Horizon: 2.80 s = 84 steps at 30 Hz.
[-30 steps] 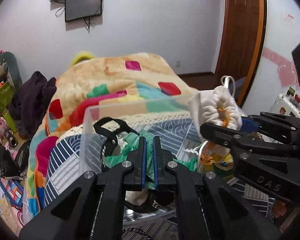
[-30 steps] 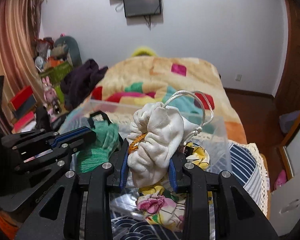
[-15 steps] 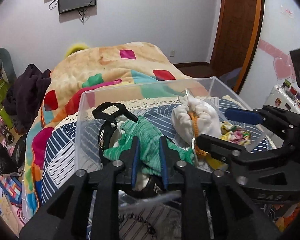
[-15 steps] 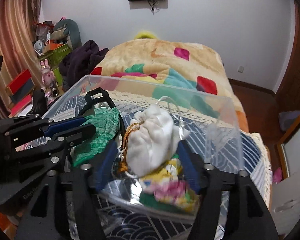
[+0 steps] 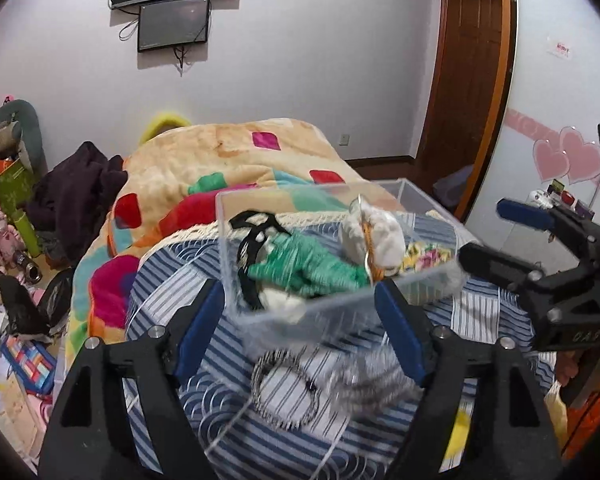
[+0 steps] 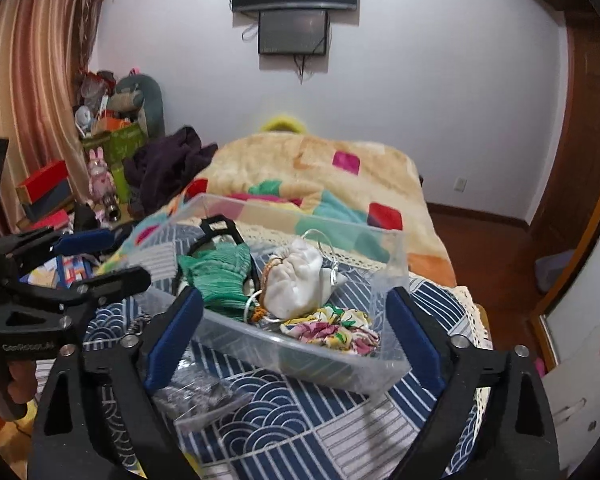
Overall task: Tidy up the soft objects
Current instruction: 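Carry the knitted item into the box with the left tool while the right tool drops the bundle inside, then grasp the beaded bracelet with the left tool while the right tool grasps the silver mesh bag, then place the bracelet into the box with the left tool while the right tool drops the mesh bag inside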
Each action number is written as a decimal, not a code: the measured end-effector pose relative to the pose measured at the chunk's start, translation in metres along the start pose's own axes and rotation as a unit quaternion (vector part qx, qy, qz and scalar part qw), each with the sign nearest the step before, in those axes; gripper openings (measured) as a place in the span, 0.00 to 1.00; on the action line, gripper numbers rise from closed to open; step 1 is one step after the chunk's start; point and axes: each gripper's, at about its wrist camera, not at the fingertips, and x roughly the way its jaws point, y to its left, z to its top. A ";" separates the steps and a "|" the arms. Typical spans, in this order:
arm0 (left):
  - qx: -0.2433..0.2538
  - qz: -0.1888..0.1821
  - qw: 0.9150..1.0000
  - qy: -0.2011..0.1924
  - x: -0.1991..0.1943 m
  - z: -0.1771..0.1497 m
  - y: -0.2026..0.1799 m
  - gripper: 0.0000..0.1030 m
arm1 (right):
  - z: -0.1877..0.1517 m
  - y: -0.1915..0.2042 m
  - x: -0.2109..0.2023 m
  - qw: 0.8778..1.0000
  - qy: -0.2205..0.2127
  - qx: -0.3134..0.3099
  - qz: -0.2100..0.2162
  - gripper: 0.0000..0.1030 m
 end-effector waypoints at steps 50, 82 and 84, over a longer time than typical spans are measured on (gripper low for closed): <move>0.007 0.018 0.999 -0.026 -0.024 -0.015 0.009 0.05 | -0.015 -0.015 -0.026 0.997 -0.040 0.054 0.029 0.28; 0.008 0.015 0.999 0.041 0.067 0.015 0.013 0.05 | -0.018 -0.007 0.023 0.999 0.005 0.037 0.019 0.65; 0.013 0.015 0.999 0.041 0.063 0.014 0.011 0.06 | -0.016 -0.005 0.013 0.999 -0.005 0.031 0.020 0.67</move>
